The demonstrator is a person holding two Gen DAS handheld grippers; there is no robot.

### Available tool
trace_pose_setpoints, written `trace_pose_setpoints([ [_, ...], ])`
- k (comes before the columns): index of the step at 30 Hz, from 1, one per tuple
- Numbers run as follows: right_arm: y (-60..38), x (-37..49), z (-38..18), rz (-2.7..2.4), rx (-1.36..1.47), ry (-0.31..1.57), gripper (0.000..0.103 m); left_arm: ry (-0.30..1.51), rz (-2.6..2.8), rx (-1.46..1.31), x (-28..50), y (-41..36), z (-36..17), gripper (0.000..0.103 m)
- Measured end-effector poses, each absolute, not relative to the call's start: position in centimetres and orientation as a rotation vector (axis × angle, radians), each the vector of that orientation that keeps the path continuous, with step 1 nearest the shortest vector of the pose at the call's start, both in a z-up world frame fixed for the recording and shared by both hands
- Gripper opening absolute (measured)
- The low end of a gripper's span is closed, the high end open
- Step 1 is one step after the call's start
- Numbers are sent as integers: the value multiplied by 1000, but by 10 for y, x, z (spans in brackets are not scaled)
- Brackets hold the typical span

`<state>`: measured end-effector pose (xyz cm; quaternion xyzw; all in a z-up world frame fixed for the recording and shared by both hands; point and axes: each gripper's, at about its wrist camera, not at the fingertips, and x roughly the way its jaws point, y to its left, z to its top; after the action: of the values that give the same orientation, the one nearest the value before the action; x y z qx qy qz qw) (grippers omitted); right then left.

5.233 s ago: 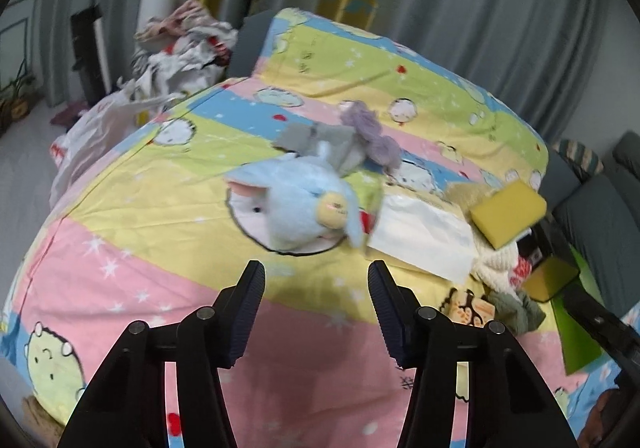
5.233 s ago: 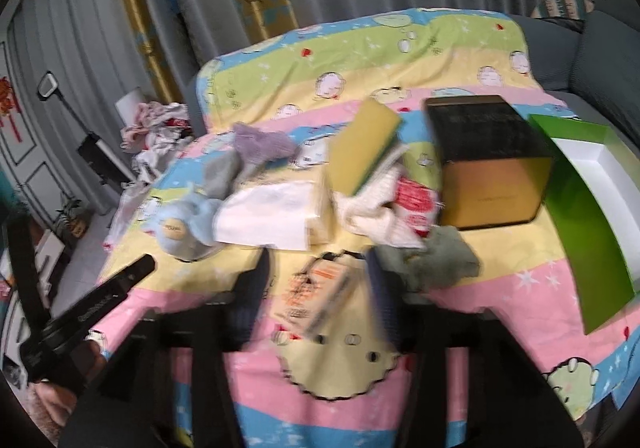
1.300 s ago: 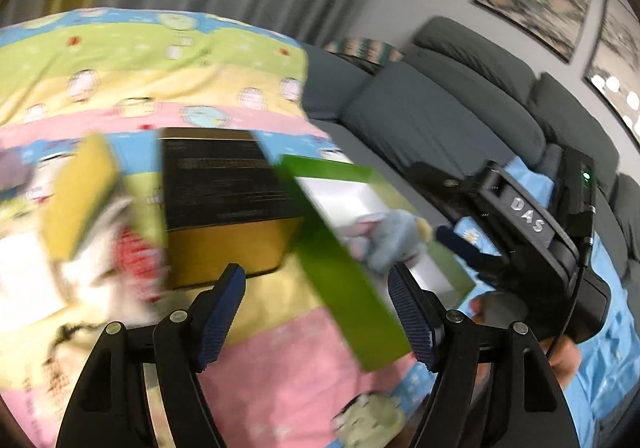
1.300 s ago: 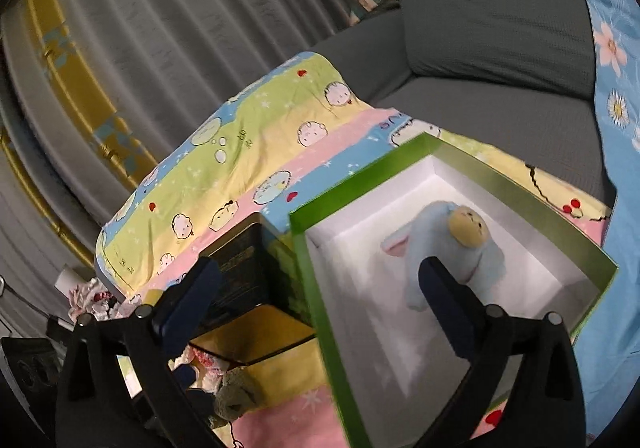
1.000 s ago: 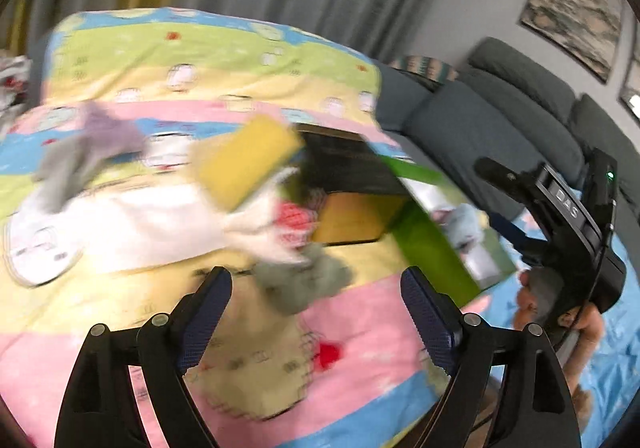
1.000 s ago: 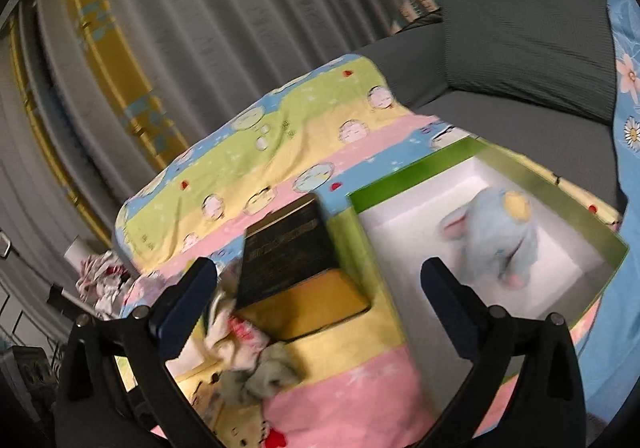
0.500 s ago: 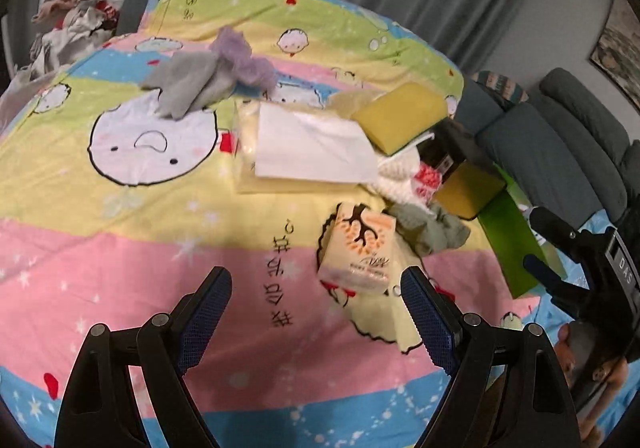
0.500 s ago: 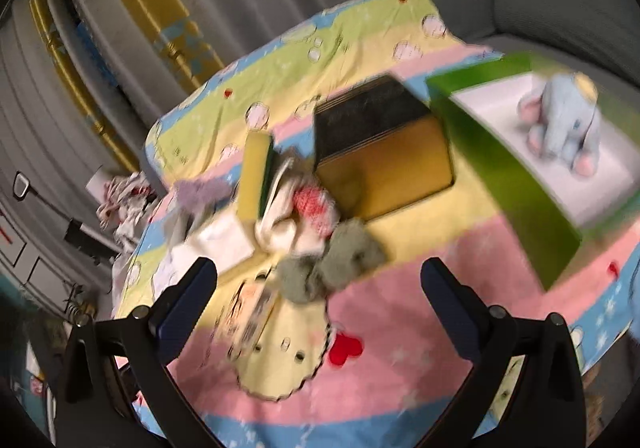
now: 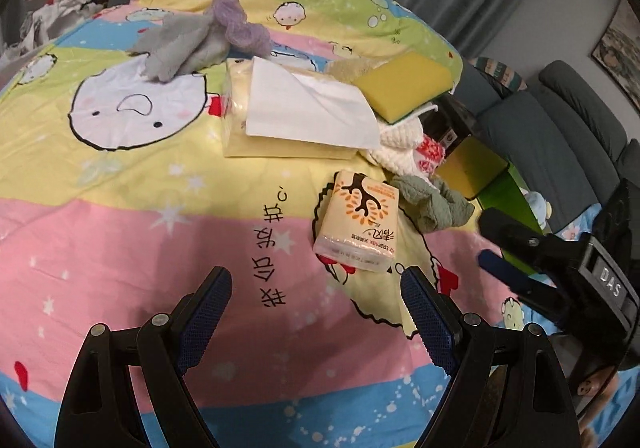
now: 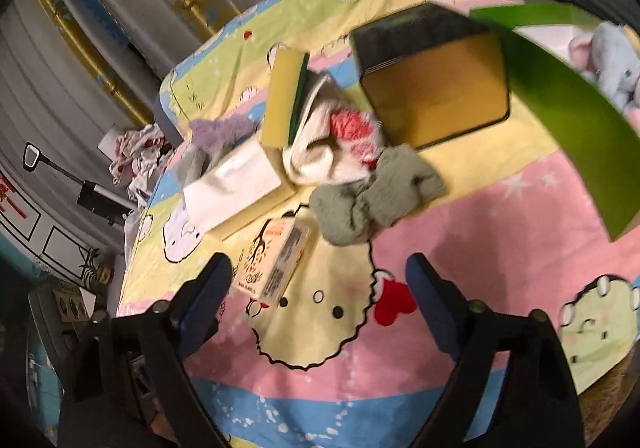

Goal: Organize soft objects
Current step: 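Move the right tool back to the orange-printed tissue pack, then grasp the orange-printed tissue pack with the right gripper and lift it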

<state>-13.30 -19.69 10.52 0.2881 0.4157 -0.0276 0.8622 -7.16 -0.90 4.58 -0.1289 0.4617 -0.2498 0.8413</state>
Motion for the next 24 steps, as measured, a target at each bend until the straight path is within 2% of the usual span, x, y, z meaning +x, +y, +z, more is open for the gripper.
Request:
trace_pose_setpoints([
  [4, -182, -122, 97, 21, 629, 904, 71, 964, -591, -313, -64, -12, 43, 85],
  [6, -176, -112, 93, 43, 638, 934, 64, 960, -617, -329, -59, -15, 42, 77],
  [7, -173, -105, 90, 58, 649, 952, 61, 958, -633, -337, -57, -18, 42, 77],
  [8, -172, -101, 89, 66, 660, 963, 60, 958, -648, -340, -55, -21, 42, 76],
  [10, -168, -89, 84, 85, 668, 999, 57, 961, -673, -328, -50, -29, 40, 67],
  [13, -162, -74, 76, 121, 656, 1058, 55, 976, -687, -296, -45, -40, 35, 64],
  [15, -158, -62, 68, 107, 637, 1112, 54, 983, -664, -285, -41, -43, 30, 53],
  [19, -151, -45, 63, 87, 536, 1180, 45, 978, -662, -289, -37, -44, 28, 51],
  [24, -159, -50, 68, 104, 591, 1124, 43, 938, -637, -243, -44, -51, 37, 51],
])
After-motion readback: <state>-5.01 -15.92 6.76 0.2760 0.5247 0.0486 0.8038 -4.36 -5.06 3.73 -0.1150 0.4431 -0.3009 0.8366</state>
